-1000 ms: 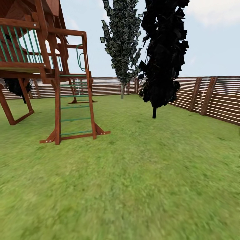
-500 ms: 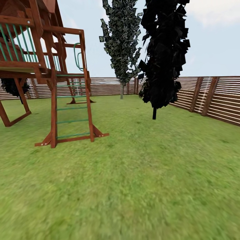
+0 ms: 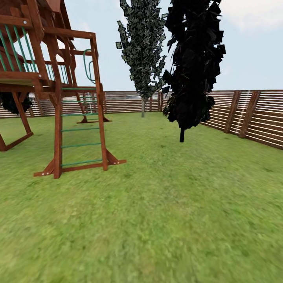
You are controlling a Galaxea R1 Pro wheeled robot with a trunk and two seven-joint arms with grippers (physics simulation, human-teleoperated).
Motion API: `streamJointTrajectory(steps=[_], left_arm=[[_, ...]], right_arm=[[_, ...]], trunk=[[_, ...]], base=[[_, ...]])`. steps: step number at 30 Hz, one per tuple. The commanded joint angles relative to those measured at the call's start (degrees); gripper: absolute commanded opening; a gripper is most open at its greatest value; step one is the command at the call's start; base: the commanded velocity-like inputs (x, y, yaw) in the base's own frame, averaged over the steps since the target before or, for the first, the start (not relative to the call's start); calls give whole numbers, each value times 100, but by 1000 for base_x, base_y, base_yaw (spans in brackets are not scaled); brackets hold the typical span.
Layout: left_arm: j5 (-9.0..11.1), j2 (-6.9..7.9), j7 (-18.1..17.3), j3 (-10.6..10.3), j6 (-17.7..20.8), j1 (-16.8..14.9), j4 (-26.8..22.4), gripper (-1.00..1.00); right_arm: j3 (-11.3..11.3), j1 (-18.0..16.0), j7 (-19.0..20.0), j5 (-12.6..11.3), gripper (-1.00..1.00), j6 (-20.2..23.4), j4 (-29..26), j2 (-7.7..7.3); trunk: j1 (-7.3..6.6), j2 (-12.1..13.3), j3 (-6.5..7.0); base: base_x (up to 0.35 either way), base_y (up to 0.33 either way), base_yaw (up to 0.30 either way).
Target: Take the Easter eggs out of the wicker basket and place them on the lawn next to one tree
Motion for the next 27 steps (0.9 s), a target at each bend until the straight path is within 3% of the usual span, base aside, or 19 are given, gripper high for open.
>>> streamJointTrajectory(steps=[1,27], left_arm=[[-19,-1,-2,2,7,3,-14,100],[-25,-30,2,10,8,2,-14,100]], right_arm=[[-4,-4,-3,47,100,4,6,-1],[-5,-4,6,47,100,12,6,-13]], trunk=[[3,-2,-4],[3,-2,-4]], base=[[312,-108,0],[312,-108,0]])
